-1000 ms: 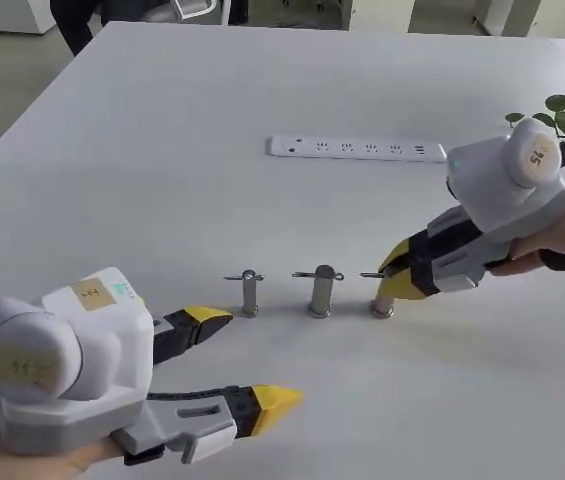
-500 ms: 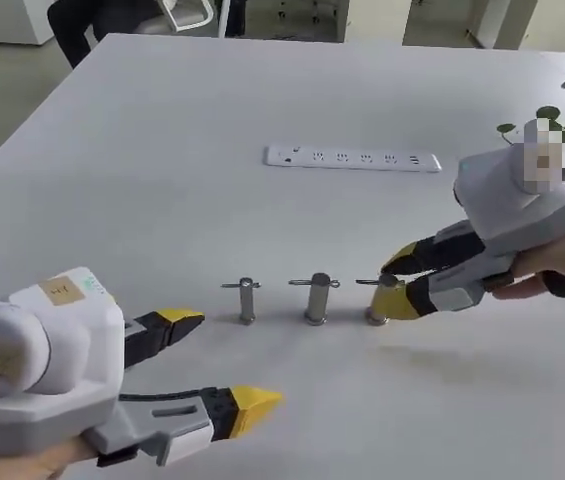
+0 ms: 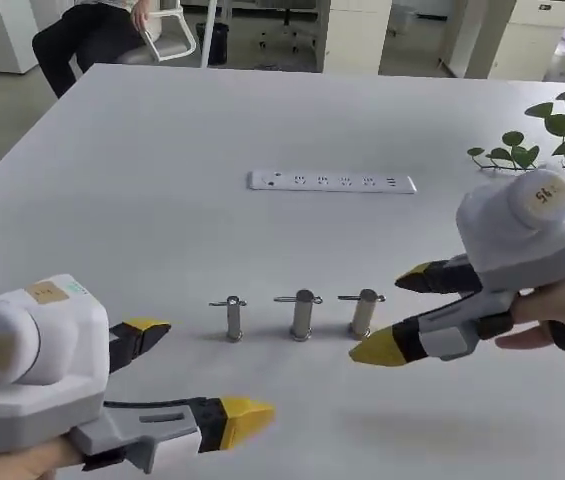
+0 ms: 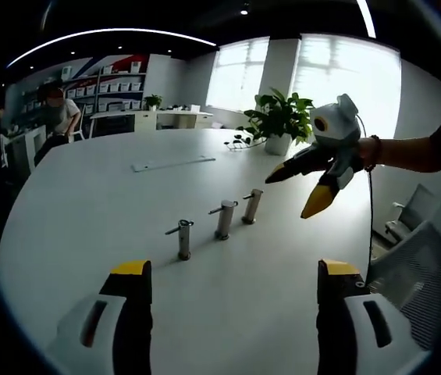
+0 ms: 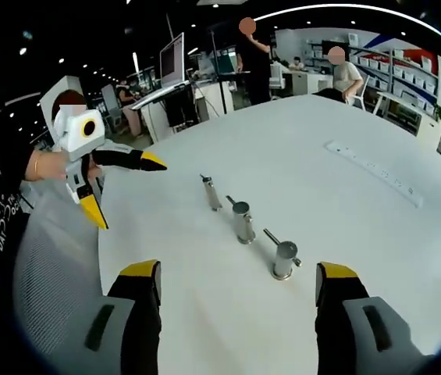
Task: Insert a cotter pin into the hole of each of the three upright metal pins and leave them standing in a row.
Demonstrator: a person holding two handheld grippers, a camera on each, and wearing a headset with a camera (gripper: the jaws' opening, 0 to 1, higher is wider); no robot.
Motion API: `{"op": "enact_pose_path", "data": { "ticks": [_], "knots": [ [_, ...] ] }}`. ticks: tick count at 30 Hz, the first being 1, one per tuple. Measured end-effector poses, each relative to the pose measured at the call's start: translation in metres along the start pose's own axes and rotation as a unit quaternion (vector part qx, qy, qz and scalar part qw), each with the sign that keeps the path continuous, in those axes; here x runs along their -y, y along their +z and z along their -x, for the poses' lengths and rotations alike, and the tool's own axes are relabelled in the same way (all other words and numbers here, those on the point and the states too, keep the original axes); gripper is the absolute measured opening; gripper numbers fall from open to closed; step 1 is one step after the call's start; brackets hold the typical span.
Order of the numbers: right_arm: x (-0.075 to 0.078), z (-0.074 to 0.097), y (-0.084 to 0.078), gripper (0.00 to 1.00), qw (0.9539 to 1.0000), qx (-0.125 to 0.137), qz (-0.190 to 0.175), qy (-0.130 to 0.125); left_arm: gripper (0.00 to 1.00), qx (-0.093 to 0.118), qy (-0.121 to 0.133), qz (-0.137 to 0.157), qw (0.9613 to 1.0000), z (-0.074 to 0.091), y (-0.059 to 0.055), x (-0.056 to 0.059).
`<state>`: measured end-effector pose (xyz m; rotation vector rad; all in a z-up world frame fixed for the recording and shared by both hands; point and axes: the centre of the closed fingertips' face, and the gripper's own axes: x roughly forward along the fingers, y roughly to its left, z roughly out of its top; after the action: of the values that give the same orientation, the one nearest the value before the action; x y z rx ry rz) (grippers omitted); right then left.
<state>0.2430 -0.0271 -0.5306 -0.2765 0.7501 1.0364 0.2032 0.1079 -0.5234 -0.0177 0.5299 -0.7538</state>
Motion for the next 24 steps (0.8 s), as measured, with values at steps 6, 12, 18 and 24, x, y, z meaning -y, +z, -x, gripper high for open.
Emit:
{"op": "enact_pose_path", "data": {
  "ticks": [6, 12, 18, 24],
  "knots": [
    [-0.011, 0.002, -0.007, 0.91, 0.9997, -0.008, -0.023, -0.007, 0.95, -0.011, 0.006, -0.005, 0.9999, 0.005, -0.002, -0.002],
    [-0.019, 0.007, -0.011, 0.98, 0.9986, 0.006, -0.048, -0.023, 0.99, -0.019, 0.023, 0.002, 0.9996, 0.009, -0.004, -0.009],
    [-0.021, 0.014, -0.016, 0.98, 0.9977, 0.011, -0.049, -0.046, 0.99, -0.03, 0.028, -0.003, 0.9992, 0.007, -0.002, -0.006],
    [-0.029, 0.019, -0.021, 0.98, 0.9966, 0.021, -0.062, -0.049, 0.99, -0.029, 0.029, 0.0, 0.9992, 0.006, 0.002, 0.001]
  ]
}}
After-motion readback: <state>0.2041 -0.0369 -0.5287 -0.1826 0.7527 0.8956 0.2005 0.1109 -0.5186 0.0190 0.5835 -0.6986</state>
